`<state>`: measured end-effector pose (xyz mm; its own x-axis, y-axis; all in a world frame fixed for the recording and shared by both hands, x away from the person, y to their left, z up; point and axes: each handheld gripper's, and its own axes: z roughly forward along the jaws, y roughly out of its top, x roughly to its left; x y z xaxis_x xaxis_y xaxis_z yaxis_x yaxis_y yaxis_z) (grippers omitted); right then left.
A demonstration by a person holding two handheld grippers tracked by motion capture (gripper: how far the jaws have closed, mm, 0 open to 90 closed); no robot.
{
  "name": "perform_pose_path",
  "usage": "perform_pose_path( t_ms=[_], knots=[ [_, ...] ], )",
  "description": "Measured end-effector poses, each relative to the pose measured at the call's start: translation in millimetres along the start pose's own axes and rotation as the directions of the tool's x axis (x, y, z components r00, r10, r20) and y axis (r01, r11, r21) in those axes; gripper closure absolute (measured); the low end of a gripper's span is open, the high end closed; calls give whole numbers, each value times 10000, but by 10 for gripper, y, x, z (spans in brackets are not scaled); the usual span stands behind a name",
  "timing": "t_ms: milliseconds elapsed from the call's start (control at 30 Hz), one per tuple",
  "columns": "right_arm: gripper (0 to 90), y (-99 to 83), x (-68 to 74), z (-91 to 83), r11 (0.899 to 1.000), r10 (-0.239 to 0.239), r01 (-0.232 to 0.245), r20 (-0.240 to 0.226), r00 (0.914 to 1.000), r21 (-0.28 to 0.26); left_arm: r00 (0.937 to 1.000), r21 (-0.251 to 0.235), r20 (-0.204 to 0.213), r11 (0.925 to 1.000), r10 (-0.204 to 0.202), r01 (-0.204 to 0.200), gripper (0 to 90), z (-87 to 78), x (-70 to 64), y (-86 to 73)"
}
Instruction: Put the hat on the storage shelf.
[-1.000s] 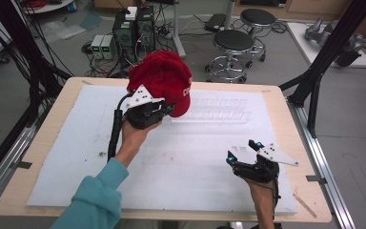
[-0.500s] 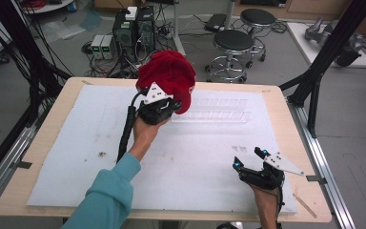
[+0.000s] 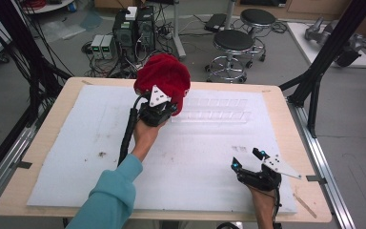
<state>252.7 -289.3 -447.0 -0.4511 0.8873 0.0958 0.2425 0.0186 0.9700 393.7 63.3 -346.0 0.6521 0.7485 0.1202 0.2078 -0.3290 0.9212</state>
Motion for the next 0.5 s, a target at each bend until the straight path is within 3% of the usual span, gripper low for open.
perform_pose_path(
  t_ms=[167, 500],
  knots=[
    [99, -1, 29, 0, 9995, -43, 38, -154, 9999, -320, 9999, 226, -94, 9997, 127, -125, 853, 53, -28, -31],
    [99, -17, 34, 27, 9993, 23, -28, -120, 9999, -365, 9995, 406, -283, 9991, 106, -94, 853, 163, -47, -79]
  ],
)
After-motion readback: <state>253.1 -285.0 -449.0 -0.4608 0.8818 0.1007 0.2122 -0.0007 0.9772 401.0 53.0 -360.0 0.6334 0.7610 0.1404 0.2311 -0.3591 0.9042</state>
